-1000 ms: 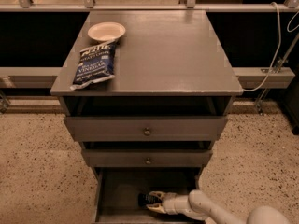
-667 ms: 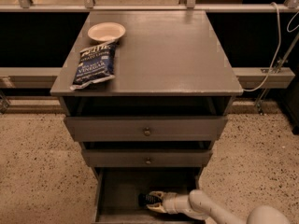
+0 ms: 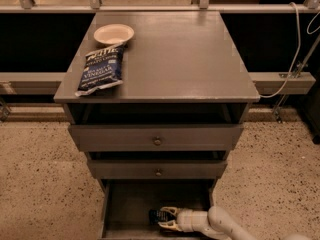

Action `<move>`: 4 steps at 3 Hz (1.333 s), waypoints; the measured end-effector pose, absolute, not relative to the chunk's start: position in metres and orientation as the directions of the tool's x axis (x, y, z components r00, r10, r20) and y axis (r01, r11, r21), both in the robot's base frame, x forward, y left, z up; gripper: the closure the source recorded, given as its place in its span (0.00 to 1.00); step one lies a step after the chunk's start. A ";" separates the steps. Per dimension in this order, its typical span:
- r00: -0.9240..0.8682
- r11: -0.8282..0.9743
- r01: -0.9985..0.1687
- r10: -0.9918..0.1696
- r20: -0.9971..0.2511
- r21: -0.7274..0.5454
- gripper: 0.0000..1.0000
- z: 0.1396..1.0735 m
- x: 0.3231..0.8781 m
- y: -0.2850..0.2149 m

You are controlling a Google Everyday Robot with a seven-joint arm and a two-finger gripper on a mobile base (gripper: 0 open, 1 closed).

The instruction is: Pick rxbar blueberry from bottom drawer and place on counter

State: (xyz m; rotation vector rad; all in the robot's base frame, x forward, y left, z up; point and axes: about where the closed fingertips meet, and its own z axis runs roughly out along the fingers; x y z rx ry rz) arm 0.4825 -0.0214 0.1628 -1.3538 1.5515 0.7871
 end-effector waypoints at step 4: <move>0.231 0.196 -0.902 -0.531 -0.815 -0.384 1.00 0.295 0.431 -0.042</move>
Offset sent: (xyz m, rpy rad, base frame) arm -0.0612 -0.0085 0.0541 -0.1782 -0.3304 0.1235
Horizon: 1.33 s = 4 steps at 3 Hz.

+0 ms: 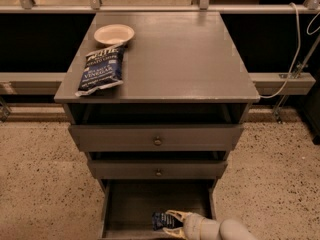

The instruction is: Pick rxbar blueberry from bottom drawer and place on counter

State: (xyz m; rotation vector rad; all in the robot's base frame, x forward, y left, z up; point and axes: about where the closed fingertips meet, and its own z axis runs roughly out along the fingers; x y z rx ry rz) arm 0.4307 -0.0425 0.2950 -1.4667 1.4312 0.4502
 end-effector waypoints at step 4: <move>0.087 0.131 -0.965 -0.659 -0.747 -0.228 1.00 0.440 0.388 -0.011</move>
Offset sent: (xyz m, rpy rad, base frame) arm -0.0461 0.0126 0.2328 -0.2961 0.2647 0.1671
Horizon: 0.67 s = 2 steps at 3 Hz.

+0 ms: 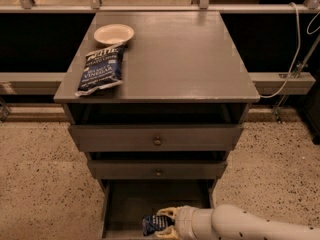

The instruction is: Pick rxbar blueberry from bottom drawer and place on counter

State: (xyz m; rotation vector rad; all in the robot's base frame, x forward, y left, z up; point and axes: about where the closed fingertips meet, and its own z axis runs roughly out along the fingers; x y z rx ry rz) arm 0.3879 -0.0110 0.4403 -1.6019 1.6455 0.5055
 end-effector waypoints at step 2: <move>0.139 0.221 -0.883 -0.719 -0.681 -0.414 1.00 0.617 0.402 -0.011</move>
Offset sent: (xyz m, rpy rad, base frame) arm 0.0304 -0.0214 0.3220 -0.1717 -0.3885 -0.1408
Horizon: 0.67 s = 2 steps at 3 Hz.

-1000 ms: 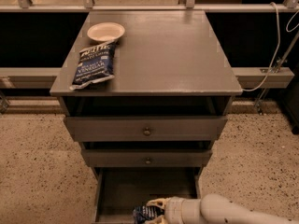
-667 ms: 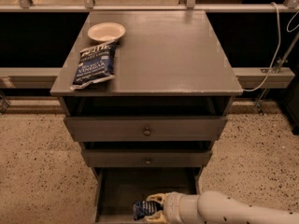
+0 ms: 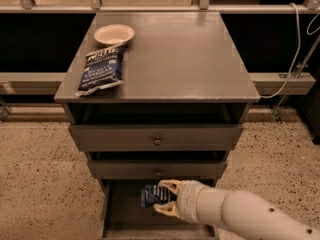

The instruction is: Pick rxbar blueberry from bottom drawer and place on counter

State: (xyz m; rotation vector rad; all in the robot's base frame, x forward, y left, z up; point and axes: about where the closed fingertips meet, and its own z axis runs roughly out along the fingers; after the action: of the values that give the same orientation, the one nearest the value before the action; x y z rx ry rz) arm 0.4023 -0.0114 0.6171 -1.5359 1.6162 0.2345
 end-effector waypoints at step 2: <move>0.215 0.177 -0.830 -0.773 -0.597 -0.529 1.00 0.753 0.445 -0.037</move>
Offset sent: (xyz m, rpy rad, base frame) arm 0.0281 -0.0197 0.0809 -0.0625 -0.0745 -0.0168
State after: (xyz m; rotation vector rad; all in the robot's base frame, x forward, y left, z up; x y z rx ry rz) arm 0.4452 -0.0370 0.7526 -1.5883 1.5507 0.0802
